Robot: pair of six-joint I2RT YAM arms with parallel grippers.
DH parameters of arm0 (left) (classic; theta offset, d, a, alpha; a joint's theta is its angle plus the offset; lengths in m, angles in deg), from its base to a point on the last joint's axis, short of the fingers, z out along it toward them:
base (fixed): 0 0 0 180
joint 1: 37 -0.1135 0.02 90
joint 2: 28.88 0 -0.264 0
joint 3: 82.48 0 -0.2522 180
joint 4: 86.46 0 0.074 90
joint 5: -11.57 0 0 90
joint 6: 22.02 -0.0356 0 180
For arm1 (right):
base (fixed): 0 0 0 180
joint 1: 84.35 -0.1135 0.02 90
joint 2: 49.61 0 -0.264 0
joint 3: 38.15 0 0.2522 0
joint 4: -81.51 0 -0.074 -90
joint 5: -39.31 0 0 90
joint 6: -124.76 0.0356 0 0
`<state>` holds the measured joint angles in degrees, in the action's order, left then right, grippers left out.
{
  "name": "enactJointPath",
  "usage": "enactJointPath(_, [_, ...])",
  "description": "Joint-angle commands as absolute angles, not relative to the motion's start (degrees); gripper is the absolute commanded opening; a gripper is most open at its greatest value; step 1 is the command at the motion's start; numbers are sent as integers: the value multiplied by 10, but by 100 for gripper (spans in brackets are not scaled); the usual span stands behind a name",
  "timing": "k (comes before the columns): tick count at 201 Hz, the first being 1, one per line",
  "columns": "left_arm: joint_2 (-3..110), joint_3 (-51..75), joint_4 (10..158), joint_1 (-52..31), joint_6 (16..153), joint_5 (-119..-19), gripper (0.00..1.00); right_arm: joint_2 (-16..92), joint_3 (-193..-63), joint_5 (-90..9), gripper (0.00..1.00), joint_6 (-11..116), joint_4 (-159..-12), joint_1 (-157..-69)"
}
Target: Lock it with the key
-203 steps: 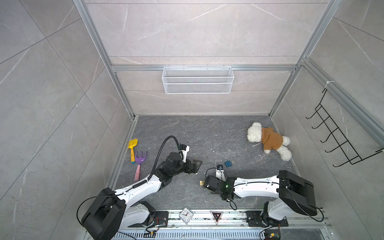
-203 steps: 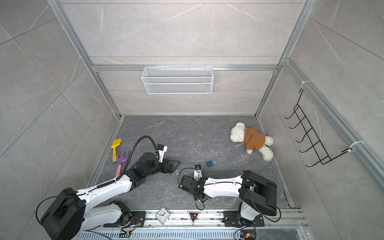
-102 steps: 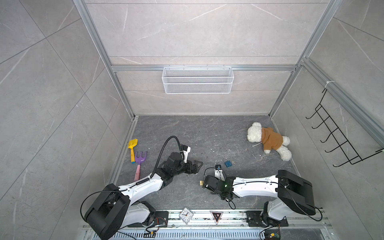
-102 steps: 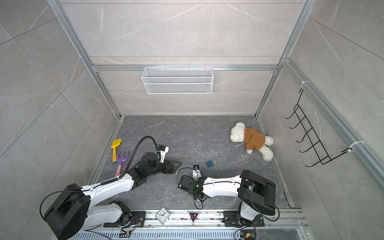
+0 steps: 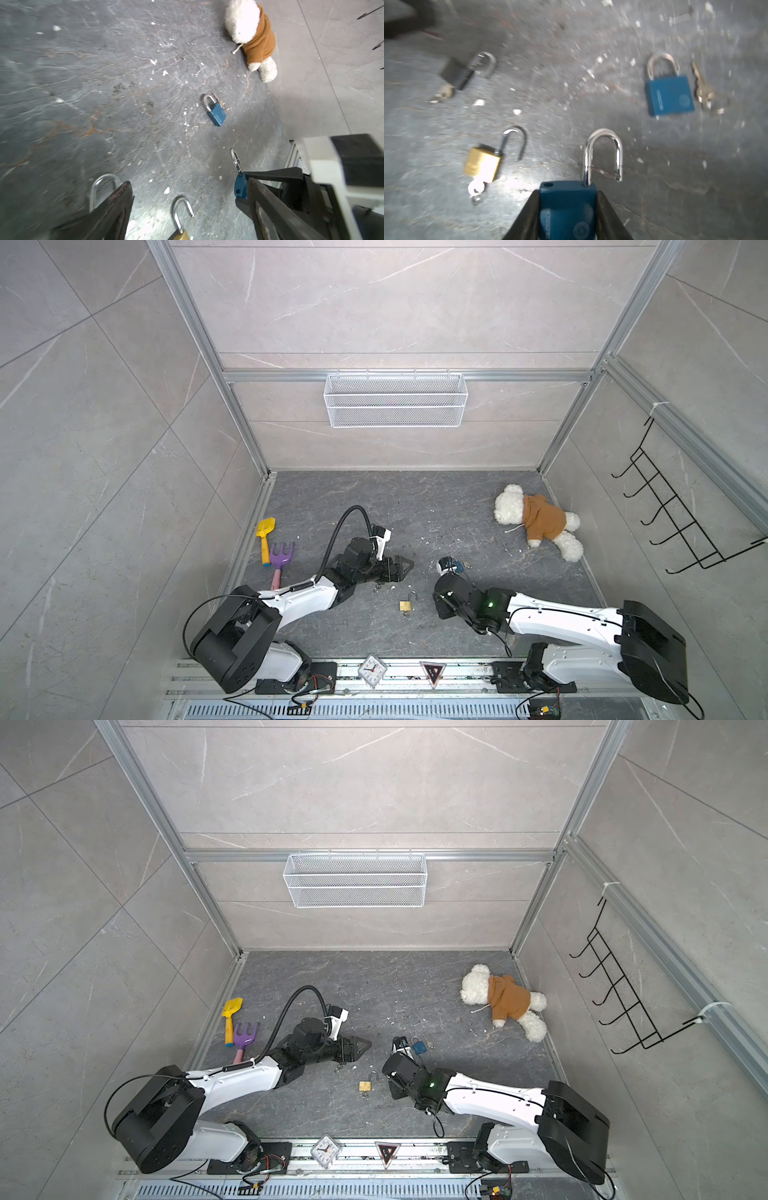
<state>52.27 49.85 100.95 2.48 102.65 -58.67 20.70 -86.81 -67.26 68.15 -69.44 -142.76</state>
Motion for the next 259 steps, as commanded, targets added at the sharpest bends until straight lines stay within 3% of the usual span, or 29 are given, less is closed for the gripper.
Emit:
enactJointPath(1, [547,468,1052,40,1045,-557,85,184,-885,-648,18,586,-714,-1425])
enactJointPath(127, [640,419,1141,97,1116,-472,67,163,-916,-629,19,527,-725,-1425])
enactJointPath(200, [668,408,1149,99,1128,-452,35,176,-931,-630,19,512,-719,-1425])
enactJointPath(240, [674,404,1148,101,1132,-447,7,176,-930,-640,19,508,-724,-1423])
enactJointPath(259, [677,404,1142,101,1123,-448,5,172,-925,-641,19,506,-733,-1414])
